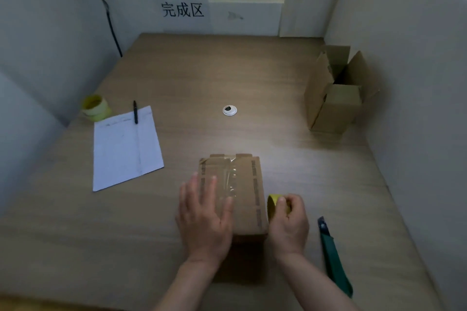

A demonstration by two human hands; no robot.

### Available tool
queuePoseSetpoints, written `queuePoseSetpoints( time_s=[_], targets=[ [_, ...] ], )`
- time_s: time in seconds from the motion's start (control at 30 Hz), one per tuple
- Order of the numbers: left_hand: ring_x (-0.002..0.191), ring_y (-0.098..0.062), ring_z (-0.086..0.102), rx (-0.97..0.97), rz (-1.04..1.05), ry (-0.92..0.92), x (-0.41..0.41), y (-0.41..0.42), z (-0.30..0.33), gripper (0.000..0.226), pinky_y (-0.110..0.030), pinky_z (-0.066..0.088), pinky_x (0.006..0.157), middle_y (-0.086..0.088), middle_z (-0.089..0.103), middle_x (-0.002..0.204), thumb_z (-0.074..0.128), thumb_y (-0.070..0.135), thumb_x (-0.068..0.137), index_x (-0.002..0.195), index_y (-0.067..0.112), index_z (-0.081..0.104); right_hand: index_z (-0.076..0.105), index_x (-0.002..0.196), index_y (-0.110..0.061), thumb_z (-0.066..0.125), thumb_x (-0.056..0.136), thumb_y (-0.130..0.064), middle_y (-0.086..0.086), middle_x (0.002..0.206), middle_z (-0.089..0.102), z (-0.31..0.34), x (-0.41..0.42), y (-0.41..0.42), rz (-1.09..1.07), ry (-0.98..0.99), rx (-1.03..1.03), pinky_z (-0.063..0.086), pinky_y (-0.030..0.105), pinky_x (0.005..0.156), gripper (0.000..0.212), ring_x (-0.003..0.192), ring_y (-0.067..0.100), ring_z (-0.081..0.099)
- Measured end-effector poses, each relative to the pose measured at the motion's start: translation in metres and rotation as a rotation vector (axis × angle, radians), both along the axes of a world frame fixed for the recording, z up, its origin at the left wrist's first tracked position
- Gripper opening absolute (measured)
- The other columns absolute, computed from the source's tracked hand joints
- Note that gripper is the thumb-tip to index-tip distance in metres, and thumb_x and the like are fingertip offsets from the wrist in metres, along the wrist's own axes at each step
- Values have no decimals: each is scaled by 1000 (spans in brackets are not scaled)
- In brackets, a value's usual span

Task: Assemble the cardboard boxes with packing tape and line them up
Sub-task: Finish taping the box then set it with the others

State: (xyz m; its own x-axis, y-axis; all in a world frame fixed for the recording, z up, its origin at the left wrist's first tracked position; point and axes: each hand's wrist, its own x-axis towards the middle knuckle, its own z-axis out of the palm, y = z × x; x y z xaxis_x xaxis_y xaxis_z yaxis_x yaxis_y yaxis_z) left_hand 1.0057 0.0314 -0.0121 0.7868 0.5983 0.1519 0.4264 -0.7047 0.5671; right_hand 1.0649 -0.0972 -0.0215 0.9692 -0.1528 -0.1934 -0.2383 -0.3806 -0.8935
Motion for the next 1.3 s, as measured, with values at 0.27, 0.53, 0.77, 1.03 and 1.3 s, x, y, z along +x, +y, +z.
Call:
queuePoseSetpoints(
  time_s=[0.27,0.53,0.77,1.03,1.3],
  targets=[
    [112,-41,62,-162,-129,229,-20,13,-33,74,-44,57,67,-25,42,146,28,75,89,131,24,60,49,91,-19,42,103,-28,-7,76,53,-19,3,31,-29,26,-134,34,26,55,16,67,12,50],
    [92,-36,70,89,-440,260,-19,54,-42,81,-34,56,53,-24,22,157,33,84,77,135,32,55,51,90,-17,45,102,-23,-8,79,55,-23,3,40,-132,9,-115,41,29,59,14,73,15,54],
    [150,-19,-13,-174,-695,515,51,121,10,72,-40,9,122,19,-32,153,73,65,71,136,52,46,55,89,-16,51,100,-22,1,86,60,-11,5,42,-272,66,15,51,33,65,13,81,17,58],
    [142,-49,-23,160,-558,681,78,11,13,116,-66,-2,113,-20,-24,158,59,71,75,154,15,-6,58,83,-13,59,94,-14,8,83,60,0,23,7,-398,-40,15,36,34,70,12,82,29,55],
    [149,-32,4,423,-898,550,110,113,21,64,-52,18,113,9,12,160,53,7,77,133,35,40,60,84,-24,61,93,-16,4,79,66,-9,27,-27,-409,-70,21,52,44,73,12,79,30,65]
  ],
)
